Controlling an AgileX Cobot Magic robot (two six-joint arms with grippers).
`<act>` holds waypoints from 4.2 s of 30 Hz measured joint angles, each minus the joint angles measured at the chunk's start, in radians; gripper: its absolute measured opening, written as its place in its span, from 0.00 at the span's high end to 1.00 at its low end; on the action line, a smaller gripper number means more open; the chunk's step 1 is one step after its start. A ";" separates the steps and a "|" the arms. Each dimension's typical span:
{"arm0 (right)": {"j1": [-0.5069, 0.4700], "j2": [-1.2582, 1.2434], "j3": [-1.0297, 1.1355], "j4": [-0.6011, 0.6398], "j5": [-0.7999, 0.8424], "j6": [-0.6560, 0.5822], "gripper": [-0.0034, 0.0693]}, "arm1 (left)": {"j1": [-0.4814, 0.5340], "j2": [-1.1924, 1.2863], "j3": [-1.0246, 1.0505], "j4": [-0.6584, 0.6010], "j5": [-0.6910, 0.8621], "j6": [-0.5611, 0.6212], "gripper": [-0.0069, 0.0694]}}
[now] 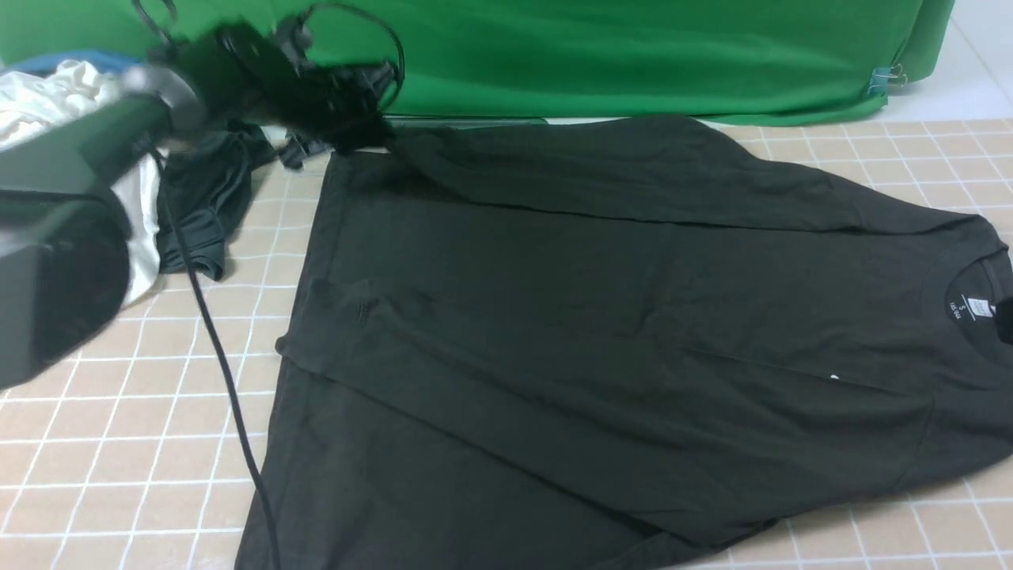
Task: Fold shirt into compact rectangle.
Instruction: 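Fold the left side of the dark shirt inward over its body with the left gripper, then grasp the near edge of the shirt at its hem and shoulder corners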
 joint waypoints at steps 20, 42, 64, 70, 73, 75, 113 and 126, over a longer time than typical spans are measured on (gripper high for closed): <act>0.000 0.021 0.000 -0.132 0.138 0.045 0.91 | -0.069 -0.574 0.413 0.392 0.587 -0.300 0.88; 0.000 0.052 0.000 -0.132 0.084 0.046 0.90 | -0.088 -0.683 0.867 0.454 0.458 -0.317 0.27; 0.000 0.052 -0.001 -0.132 0.065 0.051 0.90 | -0.274 -0.820 1.373 0.374 0.347 -0.348 0.31; 0.000 0.052 -0.001 -0.132 0.062 0.051 0.90 | -0.312 -0.820 1.378 0.441 0.285 -0.394 0.32; 0.000 0.052 -0.001 -0.131 0.060 0.051 0.90 | -0.312 -0.824 1.379 0.500 0.278 -0.453 0.32; 0.000 0.052 -0.001 -0.130 0.059 0.051 0.90 | -0.312 -0.824 1.379 0.506 0.269 -0.463 0.32; 0.000 0.597 0.046 -0.412 -0.037 0.383 0.16 | -0.312 -0.988 1.300 0.525 0.296 -0.354 0.87; 0.000 0.708 0.040 -0.416 -0.200 0.424 0.19 | -0.312 -0.988 1.300 0.534 0.300 -0.348 0.87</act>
